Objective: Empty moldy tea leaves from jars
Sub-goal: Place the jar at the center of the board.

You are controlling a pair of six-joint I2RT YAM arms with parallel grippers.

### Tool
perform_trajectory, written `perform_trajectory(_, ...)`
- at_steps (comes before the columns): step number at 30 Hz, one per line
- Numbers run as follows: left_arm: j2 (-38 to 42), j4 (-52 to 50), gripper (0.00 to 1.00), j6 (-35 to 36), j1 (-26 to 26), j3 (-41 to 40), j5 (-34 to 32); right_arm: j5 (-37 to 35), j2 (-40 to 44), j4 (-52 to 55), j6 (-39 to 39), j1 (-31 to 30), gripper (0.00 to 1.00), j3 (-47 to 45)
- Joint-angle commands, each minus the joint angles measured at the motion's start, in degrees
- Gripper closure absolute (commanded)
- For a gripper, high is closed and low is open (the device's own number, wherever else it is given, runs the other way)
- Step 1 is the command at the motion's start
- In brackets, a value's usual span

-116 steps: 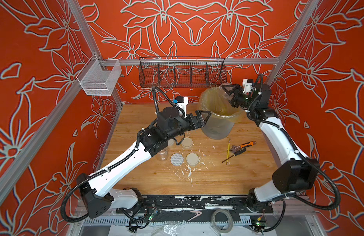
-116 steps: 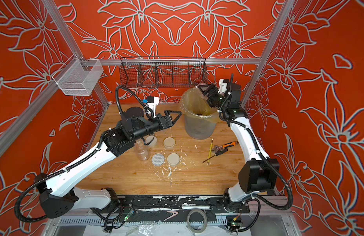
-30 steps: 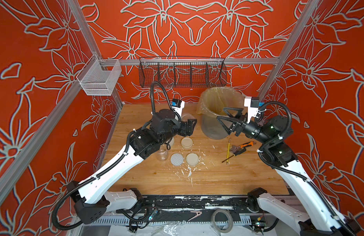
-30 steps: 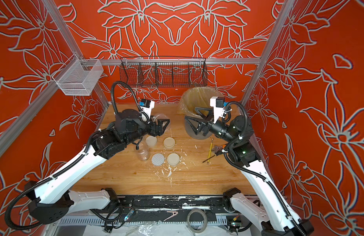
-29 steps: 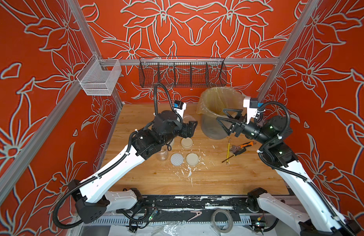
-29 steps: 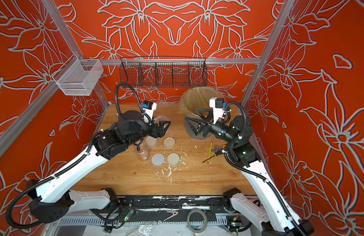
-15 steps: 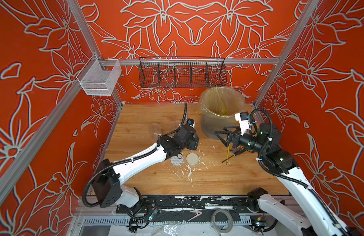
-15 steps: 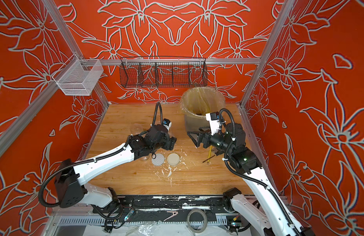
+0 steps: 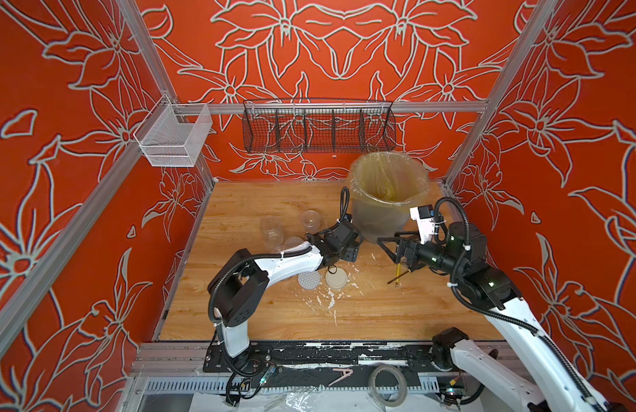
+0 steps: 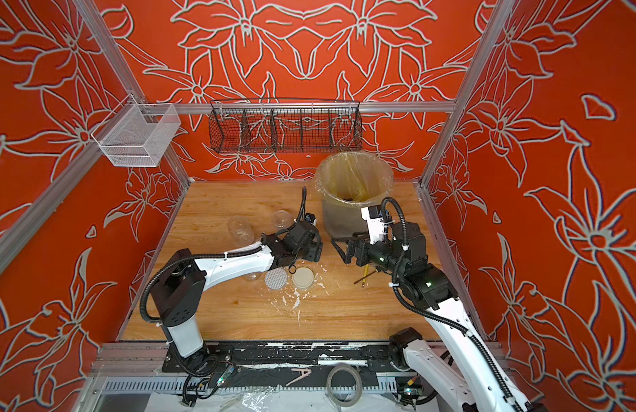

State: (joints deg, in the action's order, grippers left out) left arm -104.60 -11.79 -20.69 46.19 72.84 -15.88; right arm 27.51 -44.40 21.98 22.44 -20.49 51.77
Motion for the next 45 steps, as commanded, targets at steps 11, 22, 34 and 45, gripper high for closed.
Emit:
perform_trajectory(11,-6.5,1.3,0.84,-3.0,-1.9,2.5,3.1,-1.6,0.4,0.5,-0.7,-0.3,0.04,-0.8)
perform_trajectory(22,-7.7,-7.4,0.79,-3.2,-1.9,4.2,-3.9,-1.1,-1.0,-0.8,0.4,-0.3,0.04,-0.5)
perform_trajectory(34,-8.8,-9.1,0.48,-2.4,-1.9,3.9,-1.6,-0.5,-2.4,-1.2,1.3,-0.2,0.04,0.3)
perform_trajectory(45,-4.3,-9.1,0.01,-2.0,-1.9,3.2,-0.8,-0.7,-2.2,-1.2,1.6,-0.2,0.04,0.7)
